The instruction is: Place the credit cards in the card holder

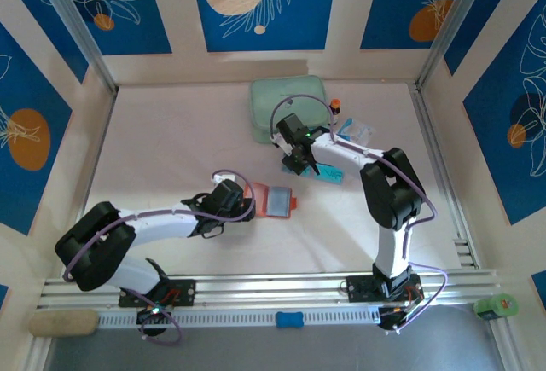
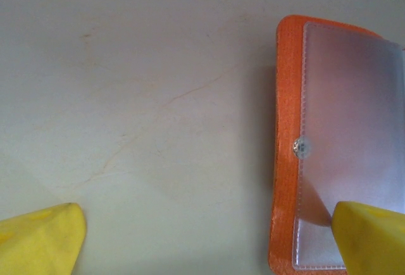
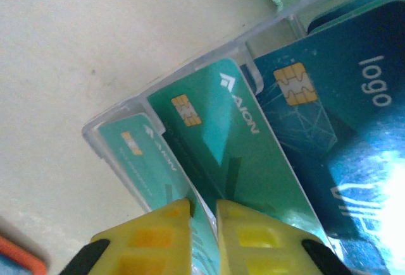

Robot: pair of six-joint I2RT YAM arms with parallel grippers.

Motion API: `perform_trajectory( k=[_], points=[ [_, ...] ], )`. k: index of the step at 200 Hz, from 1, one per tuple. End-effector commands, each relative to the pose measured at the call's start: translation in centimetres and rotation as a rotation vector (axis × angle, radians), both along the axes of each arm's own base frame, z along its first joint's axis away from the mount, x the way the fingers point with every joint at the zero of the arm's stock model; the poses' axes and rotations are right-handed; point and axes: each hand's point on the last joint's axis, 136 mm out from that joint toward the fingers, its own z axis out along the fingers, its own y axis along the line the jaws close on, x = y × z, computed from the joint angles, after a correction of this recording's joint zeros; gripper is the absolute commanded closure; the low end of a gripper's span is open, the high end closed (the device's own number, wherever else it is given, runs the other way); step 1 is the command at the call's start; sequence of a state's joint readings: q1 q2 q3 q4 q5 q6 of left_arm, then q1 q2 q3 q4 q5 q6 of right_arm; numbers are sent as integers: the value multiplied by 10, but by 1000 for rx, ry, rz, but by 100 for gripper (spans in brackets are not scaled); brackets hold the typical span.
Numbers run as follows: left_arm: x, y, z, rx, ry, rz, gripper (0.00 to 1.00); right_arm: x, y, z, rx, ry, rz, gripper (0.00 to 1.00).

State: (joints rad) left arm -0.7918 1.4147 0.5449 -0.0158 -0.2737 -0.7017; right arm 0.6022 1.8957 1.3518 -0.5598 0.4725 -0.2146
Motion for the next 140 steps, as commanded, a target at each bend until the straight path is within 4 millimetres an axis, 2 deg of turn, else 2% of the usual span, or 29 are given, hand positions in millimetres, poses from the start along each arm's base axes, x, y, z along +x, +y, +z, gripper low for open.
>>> perform_trajectory(
  k=[1, 54, 85, 107, 140],
  points=[
    [-8, 6, -11, 6, 46, 11, 0, -14, 2, -1, 20, 42, 23, 90],
    [-8, 7, -11, 4, 45, 12, 0, -20, 1, 4, 23, 52, 40, 100],
    [-8, 6, -10, 3, 45, 11, 1, -20, 3, 12, 33, 42, 57, 100],
    [-8, 7, -10, 5, 45, 11, 0, -19, 7, 25, 45, 11, 76, 100],
    [-9, 7, -9, 6, 47, 14, 0, -19, 17, 55, 89, -52, 94, 100]
  ],
)
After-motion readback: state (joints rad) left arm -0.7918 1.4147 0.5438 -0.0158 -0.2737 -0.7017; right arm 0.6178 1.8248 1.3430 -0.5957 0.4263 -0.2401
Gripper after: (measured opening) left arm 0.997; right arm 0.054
